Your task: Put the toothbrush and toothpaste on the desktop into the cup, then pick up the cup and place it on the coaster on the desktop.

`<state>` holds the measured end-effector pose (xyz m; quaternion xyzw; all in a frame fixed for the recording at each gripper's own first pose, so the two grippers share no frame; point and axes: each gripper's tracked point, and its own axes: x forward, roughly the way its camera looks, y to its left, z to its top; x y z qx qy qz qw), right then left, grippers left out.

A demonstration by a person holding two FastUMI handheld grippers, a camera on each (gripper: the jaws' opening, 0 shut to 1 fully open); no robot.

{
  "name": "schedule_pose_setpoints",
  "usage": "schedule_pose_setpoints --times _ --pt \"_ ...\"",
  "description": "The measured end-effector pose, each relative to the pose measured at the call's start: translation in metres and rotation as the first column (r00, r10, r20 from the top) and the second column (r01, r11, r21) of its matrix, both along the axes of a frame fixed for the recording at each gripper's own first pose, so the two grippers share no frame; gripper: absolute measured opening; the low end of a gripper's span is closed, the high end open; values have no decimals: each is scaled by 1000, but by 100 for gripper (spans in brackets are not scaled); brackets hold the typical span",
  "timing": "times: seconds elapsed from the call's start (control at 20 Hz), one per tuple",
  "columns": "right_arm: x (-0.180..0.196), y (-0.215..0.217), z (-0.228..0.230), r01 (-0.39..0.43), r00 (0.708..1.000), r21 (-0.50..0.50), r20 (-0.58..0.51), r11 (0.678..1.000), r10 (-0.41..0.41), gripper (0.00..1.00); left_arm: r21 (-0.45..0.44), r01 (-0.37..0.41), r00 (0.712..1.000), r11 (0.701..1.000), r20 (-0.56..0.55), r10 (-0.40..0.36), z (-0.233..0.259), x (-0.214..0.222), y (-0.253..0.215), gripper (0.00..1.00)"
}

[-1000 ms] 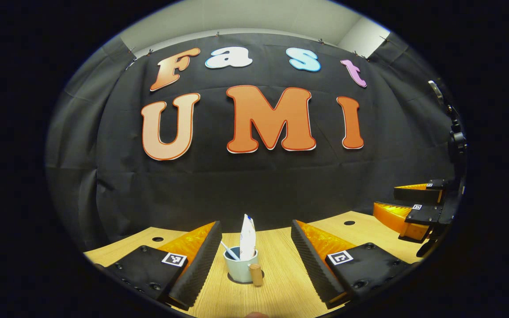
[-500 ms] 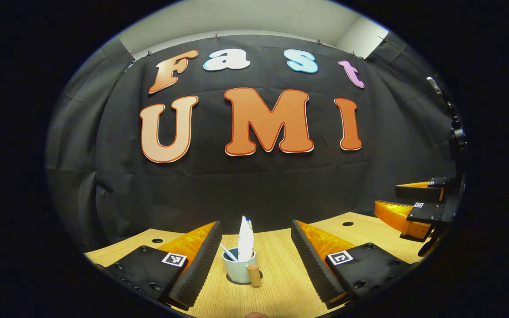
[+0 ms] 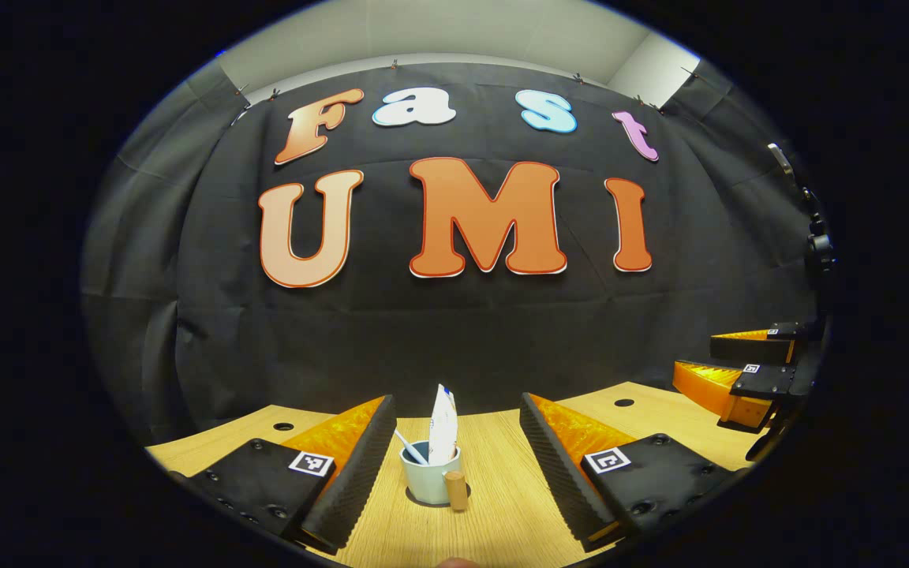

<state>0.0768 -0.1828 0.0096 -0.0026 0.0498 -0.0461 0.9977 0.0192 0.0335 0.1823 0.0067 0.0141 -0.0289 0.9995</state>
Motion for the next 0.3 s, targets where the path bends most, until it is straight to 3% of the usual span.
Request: schedule_pose_setpoints --times 0.3 --pt "0 1 1 -8 1000 4 2 1000 8 87 -13 -13 1000 1000 7 13 1 -1 3 100"
